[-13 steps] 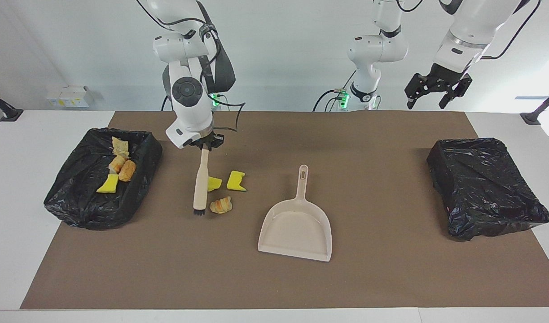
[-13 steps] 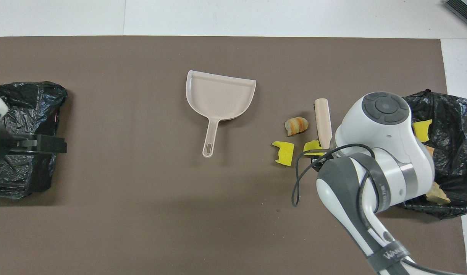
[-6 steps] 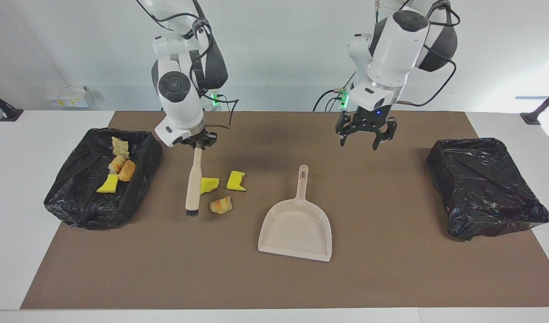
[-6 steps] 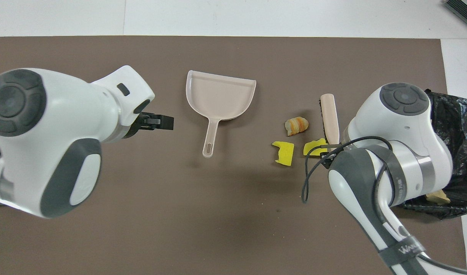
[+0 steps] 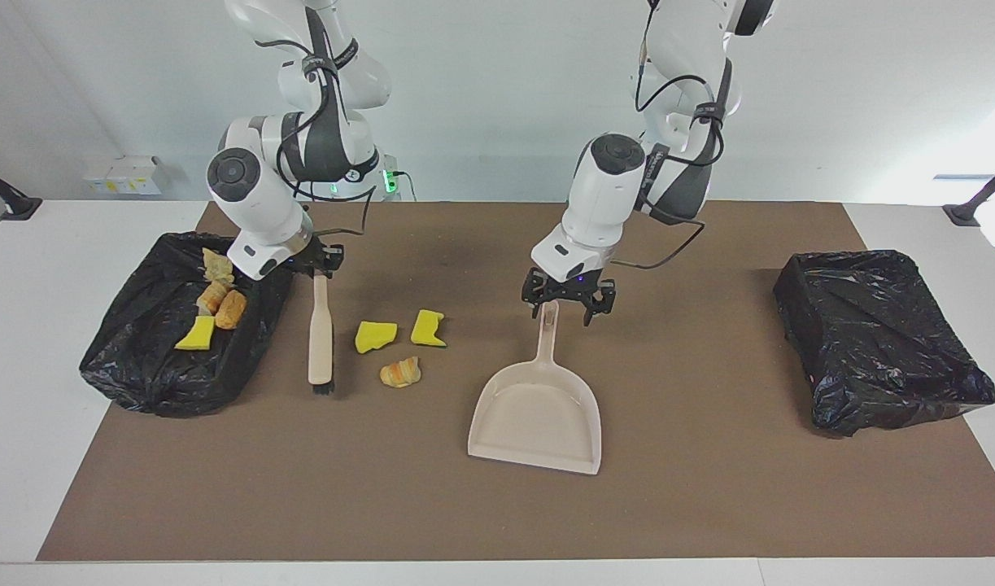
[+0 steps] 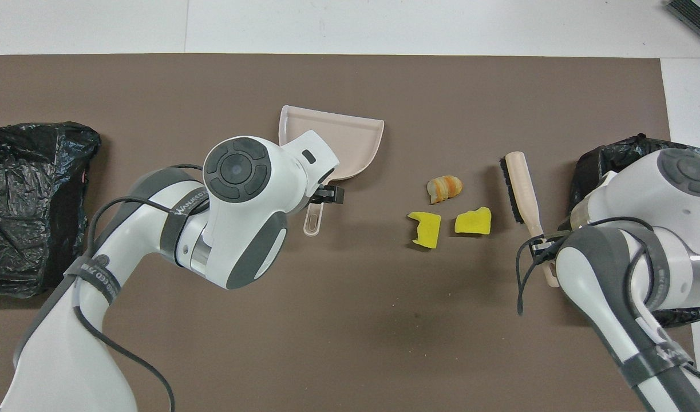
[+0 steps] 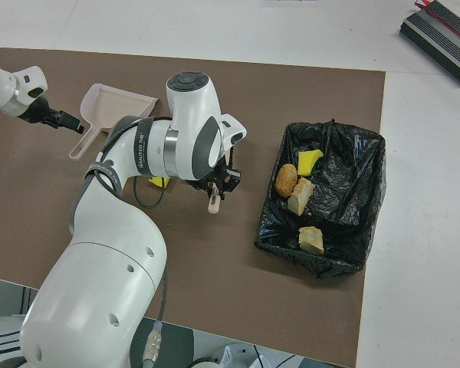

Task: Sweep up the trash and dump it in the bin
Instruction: 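Grasp the dustpan handle with the left gripper while the right gripper holds the brush, then set the dustpan beside the pieces while the right gripper positions the brush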

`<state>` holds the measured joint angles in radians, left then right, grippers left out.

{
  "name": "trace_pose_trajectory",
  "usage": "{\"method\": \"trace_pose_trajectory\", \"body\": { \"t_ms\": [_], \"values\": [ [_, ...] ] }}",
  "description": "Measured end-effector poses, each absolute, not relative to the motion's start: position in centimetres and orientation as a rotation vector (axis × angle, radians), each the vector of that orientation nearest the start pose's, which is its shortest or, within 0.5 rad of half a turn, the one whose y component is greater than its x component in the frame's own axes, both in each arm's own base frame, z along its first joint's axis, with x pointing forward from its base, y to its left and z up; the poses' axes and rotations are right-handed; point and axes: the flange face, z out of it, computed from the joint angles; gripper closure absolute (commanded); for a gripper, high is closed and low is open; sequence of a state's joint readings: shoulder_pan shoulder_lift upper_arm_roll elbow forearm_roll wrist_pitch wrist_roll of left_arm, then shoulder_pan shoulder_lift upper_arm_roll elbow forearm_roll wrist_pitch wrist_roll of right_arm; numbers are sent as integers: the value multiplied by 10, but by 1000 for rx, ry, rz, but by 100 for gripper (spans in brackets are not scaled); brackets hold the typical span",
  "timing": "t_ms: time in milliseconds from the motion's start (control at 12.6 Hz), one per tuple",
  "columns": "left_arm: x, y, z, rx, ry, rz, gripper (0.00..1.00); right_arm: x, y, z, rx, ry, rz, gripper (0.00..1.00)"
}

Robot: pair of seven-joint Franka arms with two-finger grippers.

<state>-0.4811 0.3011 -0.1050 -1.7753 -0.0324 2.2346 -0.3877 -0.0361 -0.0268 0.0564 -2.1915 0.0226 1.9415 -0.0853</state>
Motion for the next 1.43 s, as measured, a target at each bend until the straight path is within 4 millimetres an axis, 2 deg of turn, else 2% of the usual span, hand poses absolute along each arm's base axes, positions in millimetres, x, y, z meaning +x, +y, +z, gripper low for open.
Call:
{"method": "trace_pose_trajectory", "body": {
  "t_ms": [159, 398, 478, 557, 637, 716, 1035, 1194, 1433],
  "values": [
    [546, -360, 385, -3251, 284, -185, 0, 479, 12, 373, -3100, -158, 311, 100],
    [535, -369, 359, -3239, 317, -143, 0, 471, 15, 368, -3106, -167, 277, 100],
    [533, -372, 356, -3236, 326, -133, 14, 470, 16, 363, -3107, -170, 270, 100],
    [531, -374, 354, -3234, 332, -126, 48, 468, 18, 357, -3106, -176, 277, 100],
    [530, -375, 353, -3230, 336, -113, 89, 467, 20, 352, -3105, -182, 281, 100],
    [528, -374, 351, -3221, 337, -84, 100, 468, 22, 348, -3104, -190, 287, 100],
    [533, -365, 356, -3203, 325, -52, 100, 469, 25, 344, -3101, -192, 291, 100],
    [541, -359, 364, -3181, 370, -90, 100, 469, 33, 344, -3074, -169, 287, 100],
    [555, -332, 394, -3095, 621, -148, 100, 467, 55, 344, -3060, -122, 294, 100]
  ]
}}
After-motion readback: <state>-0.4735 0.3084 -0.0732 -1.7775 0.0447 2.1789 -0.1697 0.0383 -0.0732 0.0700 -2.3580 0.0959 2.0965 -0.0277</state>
